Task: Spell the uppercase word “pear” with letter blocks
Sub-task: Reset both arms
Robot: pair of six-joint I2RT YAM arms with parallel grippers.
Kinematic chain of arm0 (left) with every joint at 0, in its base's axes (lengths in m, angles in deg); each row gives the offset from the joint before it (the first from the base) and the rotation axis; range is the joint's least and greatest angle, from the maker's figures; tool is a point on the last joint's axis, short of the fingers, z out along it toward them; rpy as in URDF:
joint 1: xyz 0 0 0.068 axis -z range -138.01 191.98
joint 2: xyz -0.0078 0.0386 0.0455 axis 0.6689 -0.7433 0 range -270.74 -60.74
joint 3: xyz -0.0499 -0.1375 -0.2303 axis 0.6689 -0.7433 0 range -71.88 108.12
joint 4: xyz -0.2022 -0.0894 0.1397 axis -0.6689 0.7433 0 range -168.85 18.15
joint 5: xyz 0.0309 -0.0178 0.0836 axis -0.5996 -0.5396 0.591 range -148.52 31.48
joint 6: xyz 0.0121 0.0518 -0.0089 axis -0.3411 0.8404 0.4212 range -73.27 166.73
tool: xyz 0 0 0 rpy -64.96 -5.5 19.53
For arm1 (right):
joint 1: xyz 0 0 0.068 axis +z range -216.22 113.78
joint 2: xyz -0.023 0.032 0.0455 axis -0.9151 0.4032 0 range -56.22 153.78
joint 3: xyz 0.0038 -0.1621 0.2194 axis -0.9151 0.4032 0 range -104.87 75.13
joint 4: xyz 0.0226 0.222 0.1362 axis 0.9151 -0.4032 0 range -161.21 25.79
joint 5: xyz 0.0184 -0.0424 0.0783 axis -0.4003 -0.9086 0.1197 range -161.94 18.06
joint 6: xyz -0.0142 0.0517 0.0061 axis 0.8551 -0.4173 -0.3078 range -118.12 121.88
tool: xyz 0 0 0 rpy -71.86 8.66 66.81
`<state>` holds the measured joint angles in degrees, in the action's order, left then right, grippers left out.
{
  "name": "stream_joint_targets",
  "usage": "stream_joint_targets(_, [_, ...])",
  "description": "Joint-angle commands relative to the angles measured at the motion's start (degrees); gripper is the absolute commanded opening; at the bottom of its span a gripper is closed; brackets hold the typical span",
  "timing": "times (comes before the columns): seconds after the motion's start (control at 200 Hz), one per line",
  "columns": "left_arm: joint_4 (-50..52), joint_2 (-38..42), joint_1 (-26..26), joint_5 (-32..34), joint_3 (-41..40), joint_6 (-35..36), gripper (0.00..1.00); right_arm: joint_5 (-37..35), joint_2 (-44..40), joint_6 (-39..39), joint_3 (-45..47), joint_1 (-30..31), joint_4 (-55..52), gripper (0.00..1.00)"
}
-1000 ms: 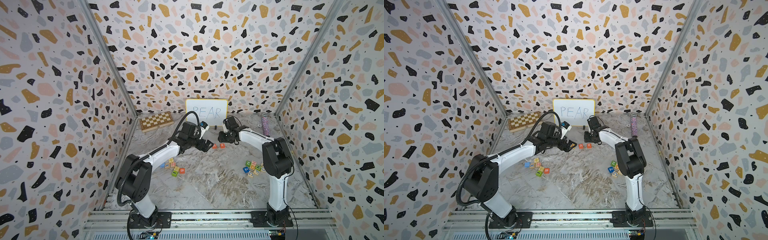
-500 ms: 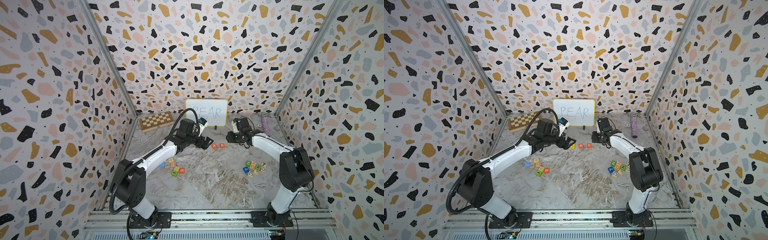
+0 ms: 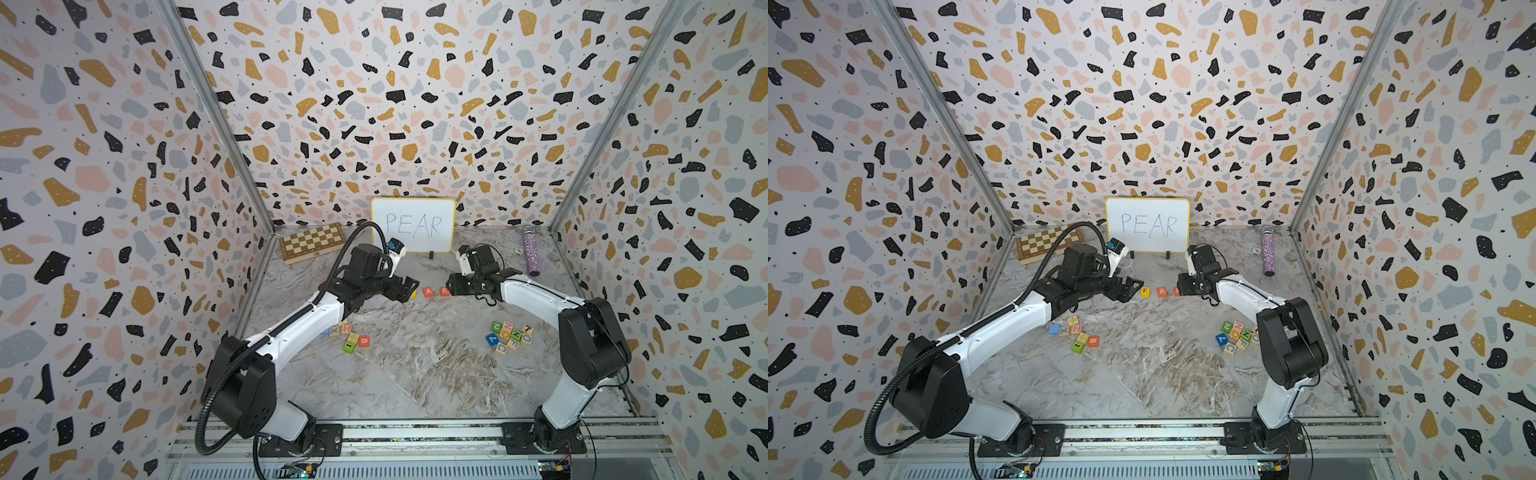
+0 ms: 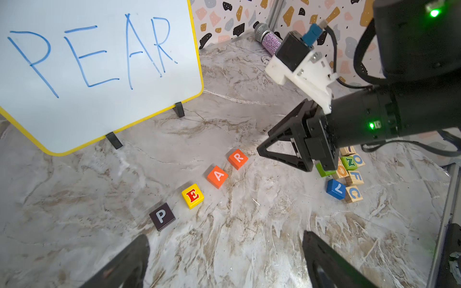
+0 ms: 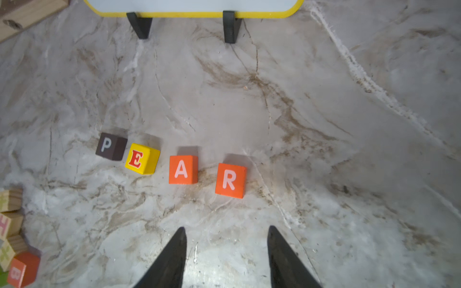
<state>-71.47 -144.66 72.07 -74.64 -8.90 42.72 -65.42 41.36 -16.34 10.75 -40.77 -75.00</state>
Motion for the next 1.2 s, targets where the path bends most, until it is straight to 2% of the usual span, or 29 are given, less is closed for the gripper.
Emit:
stream_joint_targets(0.0, [-0.2,2.4,0.2,1.1,-0.6,-1.9,0.95,-3.4,-7.7,2.6,5.1,2.3,5.4,0.61])
stream_joint_targets(0.215, [2.1,3.0,1.3,4.2,-0.5,-2.6,0.95,-11.3,-21.2,3.7,19.4,4.3,16.3,0.79])
stream_joint_targets(0.305, [2.6,2.6,2.0,5.7,0.2,-2.0,0.95,-17.5,-28.1,3.7,25.4,4.7,20.7,0.81])
stream_joint_targets(0.35, [2.6,2.3,2.2,6.3,0.2,-2.2,0.95,-20.7,-31.5,3.9,28.4,4.9,23.1,0.86])
stream_joint_targets(0.456, [2.0,1.1,2.2,7.5,0.3,-2.6,0.95,-26.4,-38.9,4.2,33.1,4.9,26.5,0.87])
stream_joint_targets(0.511, [1.8,0.5,2.2,8.1,0.6,-2.6,0.97,-27.7,-42.3,5.0,35.9,4.9,29.3,0.92])
stream_joint_targets(0.521, [1.7,0.5,2.2,8.2,0.7,-2.6,1.00,-27.7,-42.9,5.3,36.4,4.9,30.0,0.92])
stream_joint_targets(0.631, [0.7,-0.6,2.2,8.9,1.4,-2.3,0.99,-27.6,-48.0,8.9,42.6,4.9,38.0,1.00])
stream_joint_targets(0.861, [-0.6,-0.6,2.2,10.6,1.2,-2.4,0.99,-34.3,-50.1,10.7,46.0,4.9,41.1,0.99])
stream_joint_targets(0.936, [-0.8,0.6,2.2,11.4,0.6,-2.4,0.99,-34.9,-49.5,12.6,48.4,4.9,45.0,0.99])
stream_joint_targets(1.097, [-7.7,7.6,2.2,14.7,-7.0,-0.3,0.99,-37.4,-49.0,17.6,53.5,4.4,52.7,0.99])
stream_joint_targets(1.197, [-9.8,12.9,2.2,17.2,-11.6,1.2,0.99,-36.2,-47.9,17.1,54.1,2.3,53.3,0.99])
